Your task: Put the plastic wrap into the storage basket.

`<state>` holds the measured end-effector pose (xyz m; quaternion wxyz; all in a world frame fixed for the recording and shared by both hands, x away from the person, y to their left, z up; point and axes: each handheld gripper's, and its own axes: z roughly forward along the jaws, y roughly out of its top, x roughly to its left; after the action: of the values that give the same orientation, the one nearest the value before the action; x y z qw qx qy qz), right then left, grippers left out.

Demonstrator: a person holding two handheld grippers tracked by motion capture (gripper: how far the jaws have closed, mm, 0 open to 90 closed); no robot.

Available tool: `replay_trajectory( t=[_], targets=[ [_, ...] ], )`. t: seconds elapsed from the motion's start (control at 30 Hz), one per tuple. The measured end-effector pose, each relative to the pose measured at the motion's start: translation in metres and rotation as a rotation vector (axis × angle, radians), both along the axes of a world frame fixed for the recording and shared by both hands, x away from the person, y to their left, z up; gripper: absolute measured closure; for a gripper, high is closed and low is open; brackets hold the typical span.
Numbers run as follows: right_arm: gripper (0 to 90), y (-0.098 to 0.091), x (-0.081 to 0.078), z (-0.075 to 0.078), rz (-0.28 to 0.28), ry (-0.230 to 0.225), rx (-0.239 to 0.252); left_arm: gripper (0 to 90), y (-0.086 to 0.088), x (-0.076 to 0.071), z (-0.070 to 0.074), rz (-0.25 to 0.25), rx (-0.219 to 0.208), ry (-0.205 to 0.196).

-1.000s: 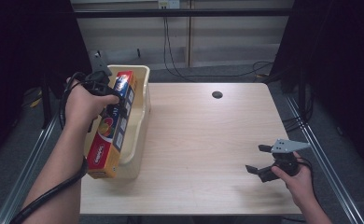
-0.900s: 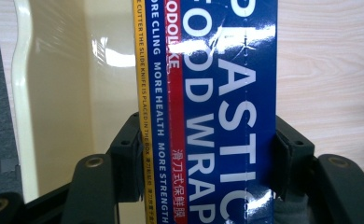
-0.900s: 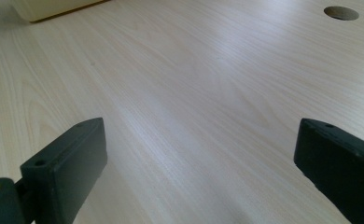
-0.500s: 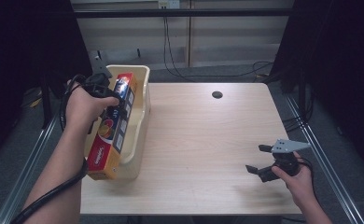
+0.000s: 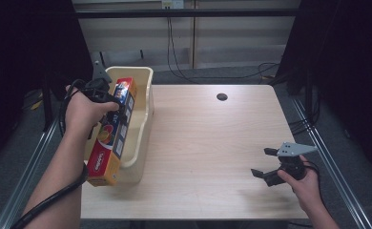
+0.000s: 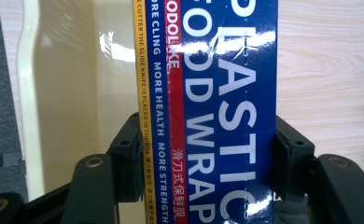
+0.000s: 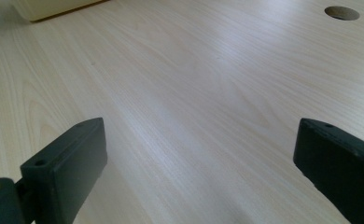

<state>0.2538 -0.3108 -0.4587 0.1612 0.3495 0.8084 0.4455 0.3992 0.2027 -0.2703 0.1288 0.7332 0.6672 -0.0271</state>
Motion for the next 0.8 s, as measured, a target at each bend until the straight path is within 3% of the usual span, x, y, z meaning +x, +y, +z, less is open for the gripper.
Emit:
replay_trajectory(
  t=[0.37, 0.4, 0.8],
  targets=[
    [2.7, 0.001, 0.000, 0.000, -0.001, -0.001, -0.005, 40.8, 0.002, 0.003, -0.011, 0.002, 0.011, 0.016],
    [2.7, 0.001, 0.000, 0.000, -0.001, 0.001, -0.004, 40.8, 0.002, 0.004, -0.012, -0.013, 0.028, 0.014],
    [2.7, 0.000, 0.000, -0.001, -0.002, 0.002, -0.003, 40.6, -0.001, 0.010, -0.027, -0.011, 0.016, 0.031]
  ],
)
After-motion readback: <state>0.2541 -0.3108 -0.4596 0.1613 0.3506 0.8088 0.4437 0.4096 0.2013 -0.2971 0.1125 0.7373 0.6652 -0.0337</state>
